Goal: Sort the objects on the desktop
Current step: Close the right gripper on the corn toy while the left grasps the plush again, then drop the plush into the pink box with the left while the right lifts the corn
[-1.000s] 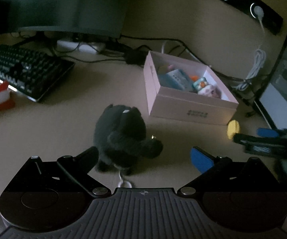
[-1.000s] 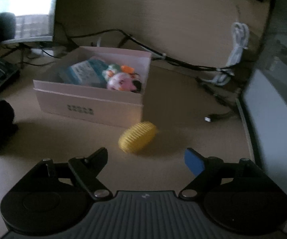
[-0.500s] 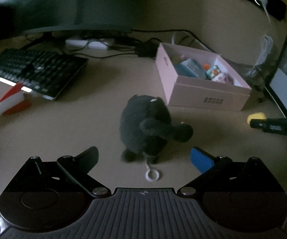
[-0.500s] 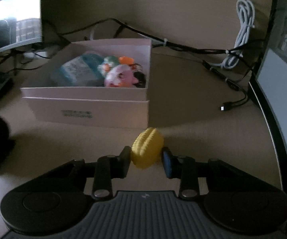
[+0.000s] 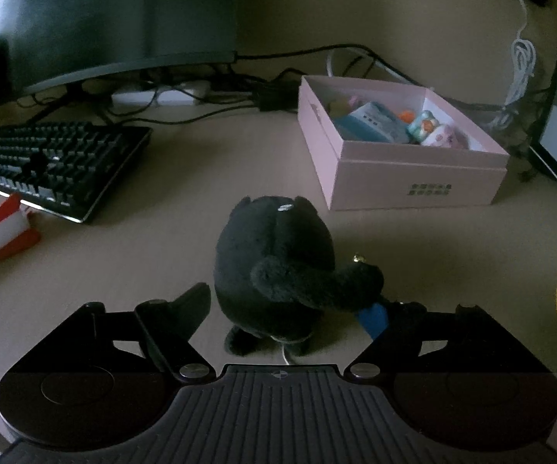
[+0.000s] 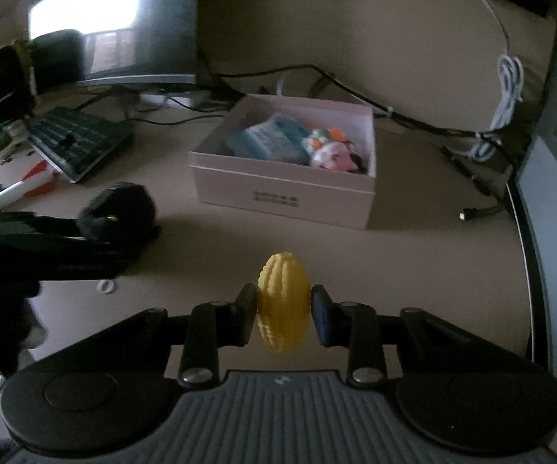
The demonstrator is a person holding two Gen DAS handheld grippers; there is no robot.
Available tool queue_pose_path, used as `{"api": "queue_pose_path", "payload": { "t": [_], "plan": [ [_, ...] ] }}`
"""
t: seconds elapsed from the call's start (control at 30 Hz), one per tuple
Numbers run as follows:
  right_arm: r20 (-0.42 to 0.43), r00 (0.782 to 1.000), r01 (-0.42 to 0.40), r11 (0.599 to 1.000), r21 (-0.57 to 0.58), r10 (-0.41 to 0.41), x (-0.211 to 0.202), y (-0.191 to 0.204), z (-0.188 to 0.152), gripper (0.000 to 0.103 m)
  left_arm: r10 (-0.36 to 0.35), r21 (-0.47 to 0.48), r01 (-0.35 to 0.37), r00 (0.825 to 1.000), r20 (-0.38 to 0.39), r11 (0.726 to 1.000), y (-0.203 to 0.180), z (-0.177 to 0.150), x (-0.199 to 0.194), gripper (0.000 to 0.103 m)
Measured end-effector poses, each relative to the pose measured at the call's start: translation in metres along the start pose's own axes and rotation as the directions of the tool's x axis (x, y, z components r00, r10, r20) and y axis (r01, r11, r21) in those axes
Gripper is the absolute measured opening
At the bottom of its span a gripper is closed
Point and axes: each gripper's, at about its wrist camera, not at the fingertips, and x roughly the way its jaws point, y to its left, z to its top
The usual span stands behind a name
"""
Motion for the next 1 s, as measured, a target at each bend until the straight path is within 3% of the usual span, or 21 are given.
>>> {"api": "queue_pose_path", "payload": {
  "t": [0.13,0.2,0.47,0.57,0.67,0.73,0.8,0.87,1.0],
  "plan": [
    [0.008,1.000,-0.010,1.000,-0.011,0.010,-0.004,0.007,0.002,0.030,0.001,0.010,-0.002,1.000,0.008,1.000,0.001,0.001,-0.001,0.075],
    [0.003,1.000,-0.011,1.000,-0.013,0.011,-0.002,0.008,0.002,0.030,0.008,0.031,-0.009,1.000,0.014,0.999,0.001,0.000,-0.002,0.065],
    [0.013,1.000,-0.020,1.000,-0.005,0.020,-0.002,0.004,0.007,0.030,-0.063,0.064,0.058,0.994,0.084,0.996,0.000,0.011,-0.036,0.059],
    [0.037,0.999,-0.013,1.000,0.021,0.012,-0.008,-0.003,0.014,0.030,-0.113,0.122,0.092,0.979,0.173,0.988,-0.013,0.040,-0.051,0.059],
    [0.071,0.997,0.009,0.999,0.043,-0.012,-0.016,-0.012,0.023,0.030,-0.165,0.200,0.113,0.949,0.268,0.973,-0.029,0.075,-0.058,0.059],
    [0.094,0.995,0.025,0.998,0.057,-0.031,-0.022,-0.019,0.028,0.030,-0.185,0.248,0.105,0.927,0.325,0.963,-0.043,0.101,-0.054,0.060],
    [0.111,0.992,0.046,0.996,0.071,-0.054,-0.027,-0.026,0.033,0.030,-0.202,0.303,0.093,0.913,0.354,0.949,-0.058,0.123,-0.040,0.072],
    [0.123,0.989,0.070,0.994,0.085,-0.080,-0.030,-0.034,0.037,0.030,-0.205,0.343,0.087,0.923,0.325,0.935,-0.072,0.133,-0.023,0.087],
    [0.126,0.985,0.103,0.988,0.112,-0.117,-0.034,-0.053,0.039,0.030,-0.194,0.342,0.106,0.953,0.235,0.934,-0.077,0.115,-0.002,0.094]
  ]
}}
